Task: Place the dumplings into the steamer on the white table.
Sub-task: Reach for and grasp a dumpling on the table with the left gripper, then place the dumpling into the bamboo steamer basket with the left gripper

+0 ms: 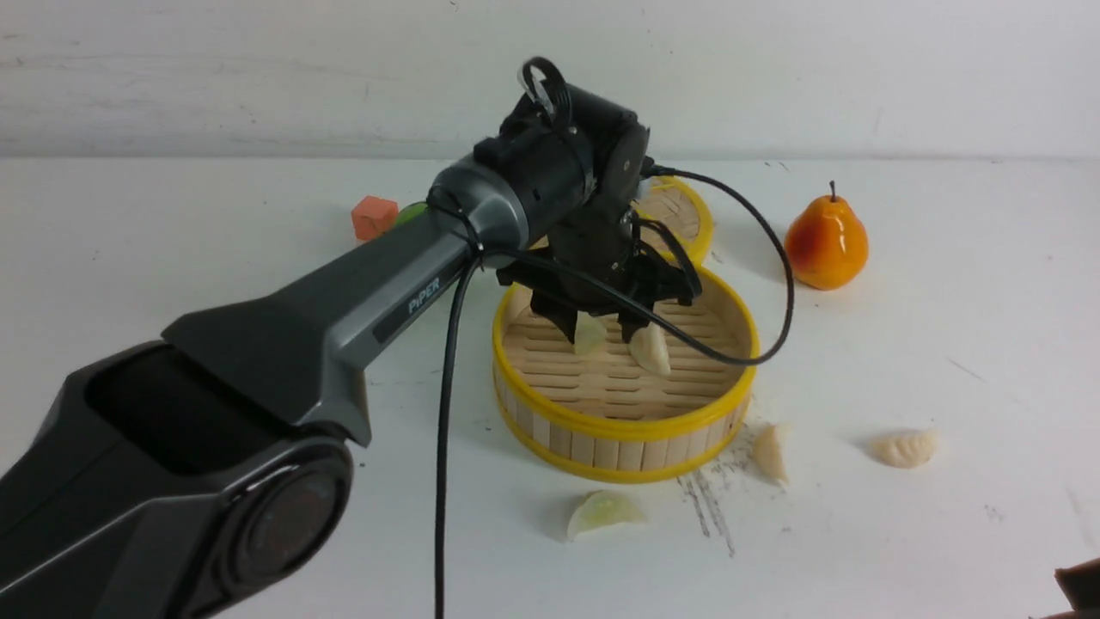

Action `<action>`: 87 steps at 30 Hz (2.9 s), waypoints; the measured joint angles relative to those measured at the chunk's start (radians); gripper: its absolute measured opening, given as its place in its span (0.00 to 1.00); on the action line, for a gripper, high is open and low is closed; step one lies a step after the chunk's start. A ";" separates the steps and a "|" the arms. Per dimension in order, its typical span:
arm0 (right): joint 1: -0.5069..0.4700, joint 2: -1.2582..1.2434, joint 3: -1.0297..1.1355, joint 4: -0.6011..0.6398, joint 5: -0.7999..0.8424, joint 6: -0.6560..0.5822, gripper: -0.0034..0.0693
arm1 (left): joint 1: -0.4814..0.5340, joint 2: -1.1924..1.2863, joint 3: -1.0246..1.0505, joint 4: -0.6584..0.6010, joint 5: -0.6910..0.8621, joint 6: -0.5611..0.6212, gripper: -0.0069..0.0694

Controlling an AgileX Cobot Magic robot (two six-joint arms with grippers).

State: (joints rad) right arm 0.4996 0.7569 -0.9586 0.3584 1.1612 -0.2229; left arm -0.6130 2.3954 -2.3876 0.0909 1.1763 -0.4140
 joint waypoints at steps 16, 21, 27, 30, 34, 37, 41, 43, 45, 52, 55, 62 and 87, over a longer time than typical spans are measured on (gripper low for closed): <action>0.000 0.000 0.000 0.000 -0.013 0.000 0.38 | -0.001 -0.556 0.436 -0.198 0.067 0.513 0.65; 0.000 0.000 0.000 -0.001 -0.020 0.000 0.38 | -0.001 -0.599 0.758 -0.307 0.045 0.759 0.65; 0.000 0.000 0.000 -0.004 -0.023 -0.004 0.38 | -0.001 -0.532 0.877 -0.367 -0.096 0.784 0.65; 0.000 0.000 0.000 -0.004 -0.024 -0.016 0.38 | -0.006 -0.475 0.882 -0.370 -0.145 0.782 0.65; 0.000 0.000 0.000 -0.004 -0.024 -0.022 0.38 | -0.032 -0.423 0.882 -0.359 -0.205 0.779 0.65; 0.000 0.000 0.000 -0.005 -0.024 -0.023 0.38 | -0.057 -0.400 0.882 -0.334 -0.271 0.763 0.65; 0.000 0.000 0.000 -0.008 -0.013 -0.023 0.38 | -0.071 -0.380 0.882 -0.300 -0.368 0.686 0.65; 0.000 0.000 0.000 -0.008 -0.006 -0.023 0.38 | -0.070 -0.379 0.882 -0.294 -0.383 0.659 0.65; 0.000 0.000 0.006 -0.008 -0.004 -0.023 0.38 | -0.070 -0.374 0.882 -0.284 -0.396 0.636 0.65; 0.000 0.000 0.080 -0.008 -0.006 -0.023 0.38 | -0.070 -0.319 0.882 -0.270 -0.404 0.613 0.62; 0.000 0.000 0.105 -0.008 -0.007 -0.023 0.38 | -0.070 -0.320 0.879 -0.258 -0.401 0.574 0.62; 0.000 0.000 0.127 -0.008 -0.013 -0.023 0.38 | -0.070 -0.320 0.867 -0.227 -0.407 0.520 0.62; 0.000 0.000 0.127 -0.012 -0.036 -0.023 0.38 | 0.043 -0.470 0.496 -0.177 -0.189 0.208 0.33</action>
State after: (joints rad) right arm 0.4996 0.7569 -0.8313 0.3465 1.1255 -0.2458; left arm -0.5702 1.9250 -1.8920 -0.0863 0.9875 -0.2064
